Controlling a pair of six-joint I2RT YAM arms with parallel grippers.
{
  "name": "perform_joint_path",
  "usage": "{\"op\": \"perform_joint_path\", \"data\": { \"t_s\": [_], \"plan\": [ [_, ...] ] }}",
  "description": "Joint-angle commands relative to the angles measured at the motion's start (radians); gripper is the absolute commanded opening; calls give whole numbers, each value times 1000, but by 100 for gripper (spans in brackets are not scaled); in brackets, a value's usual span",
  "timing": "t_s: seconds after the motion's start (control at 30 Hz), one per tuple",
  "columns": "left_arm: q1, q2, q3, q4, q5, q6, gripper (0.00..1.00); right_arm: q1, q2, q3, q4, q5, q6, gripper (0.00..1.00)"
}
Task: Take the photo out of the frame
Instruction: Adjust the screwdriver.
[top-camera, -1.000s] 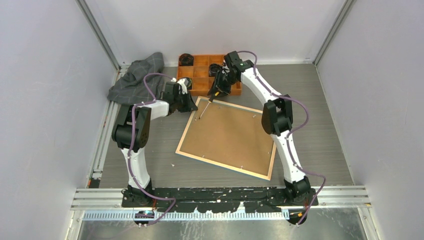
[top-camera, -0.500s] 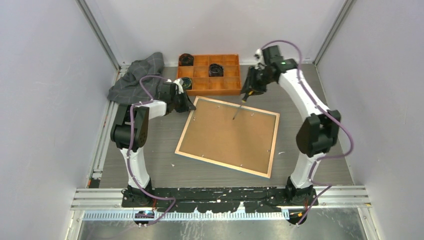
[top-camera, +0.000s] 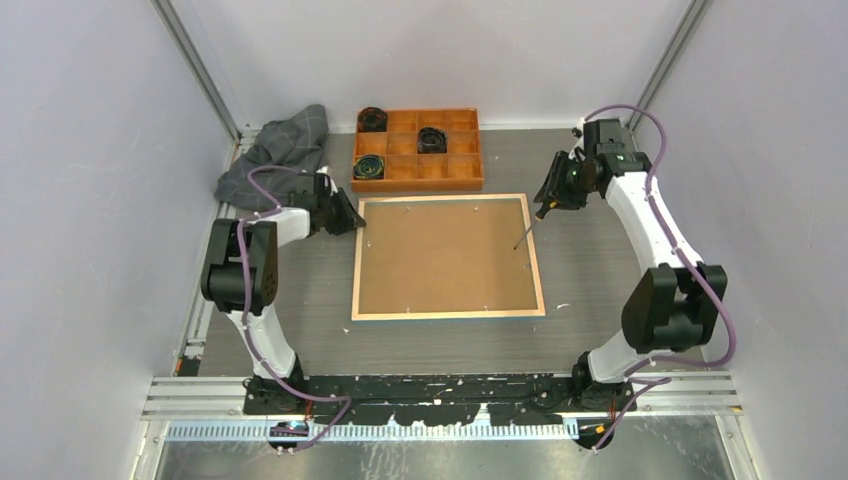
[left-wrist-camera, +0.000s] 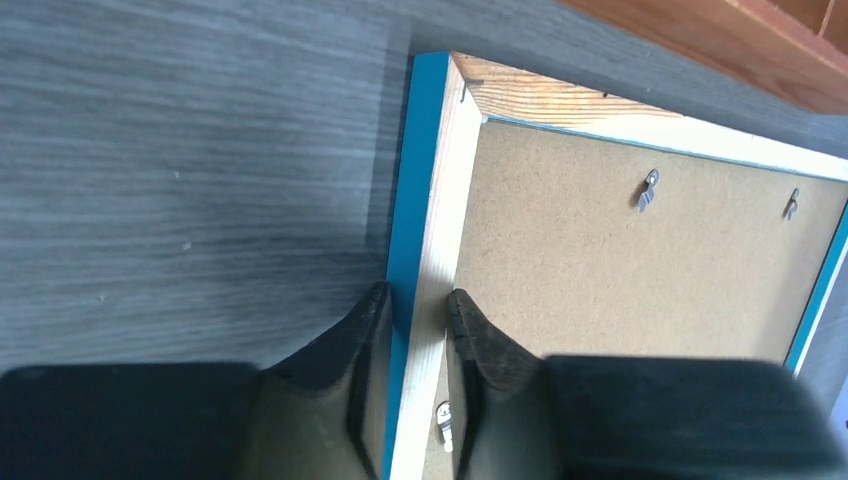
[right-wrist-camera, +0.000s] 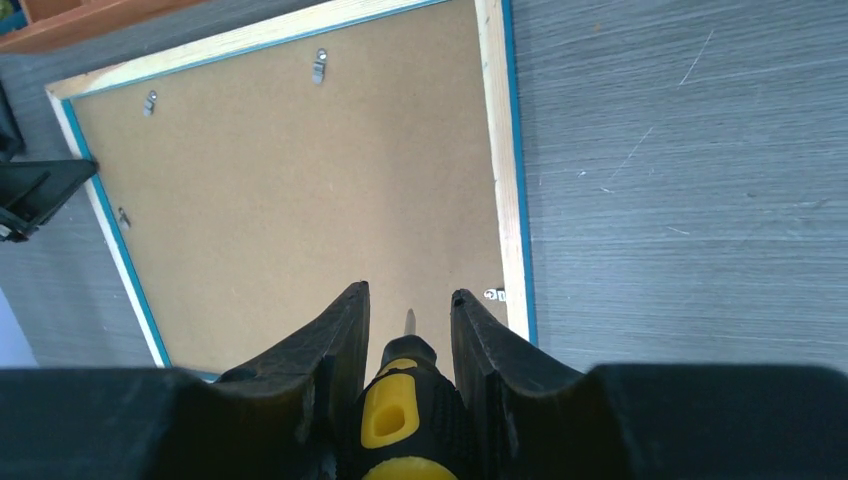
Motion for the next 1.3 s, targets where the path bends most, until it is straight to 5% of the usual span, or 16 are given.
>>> {"op": "perform_joint_path", "data": {
  "t_s": [0.0,0.23,0.33,0.4,0.5,0.67,0.87,1.27],
  "plan": [
    [-5,-75,-21,-94,25,1,34,-4,-139,-49,146,34,-48,1],
    [-5,-214,-36,-156,26,38,69,-6,-217,-129,235,-110,-55,1],
    [-5,-287,-22,-176,55,85,77,-30,-244,-166,274,-196,-60,1],
    [-11,-342,-10,-167,117,129,91,-33,-271,-196,312,-281,-61,1],
    [-49,-399,35,-128,293,212,99,-32,-316,-240,372,-438,-38,1],
    [-256,-407,176,-218,438,436,100,-32,-375,-320,511,-636,21,1],
    [-470,-234,410,-433,527,616,100,-32,-418,-416,713,-816,136,1],
    [-565,-108,495,-465,731,644,92,-33,-423,-480,959,-908,324,1]
  ]
}}
